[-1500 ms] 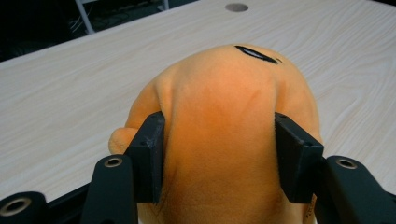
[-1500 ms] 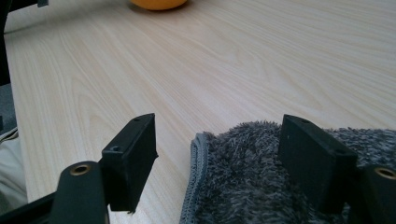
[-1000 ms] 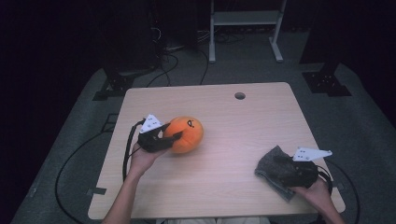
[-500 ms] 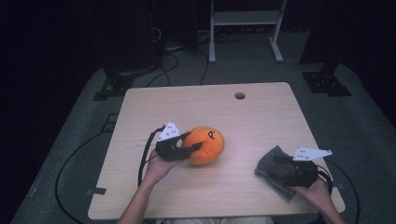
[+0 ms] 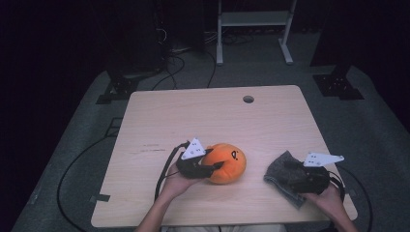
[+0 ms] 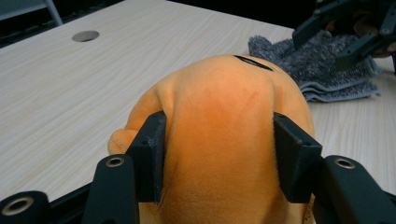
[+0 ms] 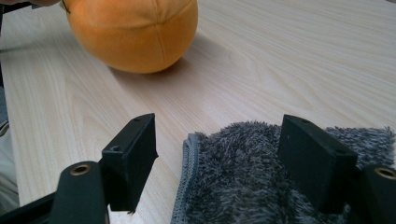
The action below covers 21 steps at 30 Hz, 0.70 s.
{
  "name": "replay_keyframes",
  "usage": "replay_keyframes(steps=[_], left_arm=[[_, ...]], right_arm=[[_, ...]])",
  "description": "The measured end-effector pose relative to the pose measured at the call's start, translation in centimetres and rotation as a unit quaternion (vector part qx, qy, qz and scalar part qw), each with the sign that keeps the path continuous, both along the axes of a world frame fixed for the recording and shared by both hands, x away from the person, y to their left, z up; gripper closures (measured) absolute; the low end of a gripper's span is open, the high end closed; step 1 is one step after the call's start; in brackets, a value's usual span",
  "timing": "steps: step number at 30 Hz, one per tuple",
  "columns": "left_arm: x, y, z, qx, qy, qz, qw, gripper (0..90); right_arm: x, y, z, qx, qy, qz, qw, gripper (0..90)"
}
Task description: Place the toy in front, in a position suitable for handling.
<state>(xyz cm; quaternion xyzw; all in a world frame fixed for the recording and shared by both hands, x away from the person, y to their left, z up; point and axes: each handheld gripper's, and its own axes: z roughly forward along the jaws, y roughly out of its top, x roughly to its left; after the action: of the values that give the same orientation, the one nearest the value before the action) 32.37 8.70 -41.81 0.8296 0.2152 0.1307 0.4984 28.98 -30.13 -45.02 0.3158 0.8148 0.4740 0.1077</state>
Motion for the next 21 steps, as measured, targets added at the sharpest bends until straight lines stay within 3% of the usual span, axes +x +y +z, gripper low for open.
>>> replay_keyframes(steps=[9, 12, 13, 14, 16, 21], left_arm=[[-0.5, -0.6, -1.0, -0.01, 0.005, -0.006, 0.9999, 41.9], [-0.5, -0.4, -1.3, -0.012, 0.014, -0.003, 0.9998, 30.5], [-0.5, -0.3, -1.3, -0.012, 0.014, -0.002, 0.9998, 30.5], [-0.6, -0.2, -1.1, -0.015, 0.015, -0.002, 0.9998, 16.9], [-0.7, 0.0, -1.0, -0.015, 0.014, -0.001, 0.9998, 8.7], [-1.2, 1.4, -0.5, -0.016, 0.008, 0.006, 0.9998, 6.0]], right_arm=[[0.1, 0.0, -0.1, -0.005, 0.006, 0.002, 1.0, 27.0], [0.0, 0.0, -0.1, -0.006, 0.005, 0.001, 1.0, 27.0], [0.0, 0.0, -0.1, -0.006, 0.005, 0.001, 1.0, 27.0], [0.1, 0.0, 0.0, -0.005, 0.004, -0.001, 1.0, 27.0], [0.1, 0.1, 0.0, -0.004, 0.002, -0.002, 1.0, 27.0], [0.0, 0.3, 0.2, -0.01, -0.003, -0.003, 0.9999, 27.0]])
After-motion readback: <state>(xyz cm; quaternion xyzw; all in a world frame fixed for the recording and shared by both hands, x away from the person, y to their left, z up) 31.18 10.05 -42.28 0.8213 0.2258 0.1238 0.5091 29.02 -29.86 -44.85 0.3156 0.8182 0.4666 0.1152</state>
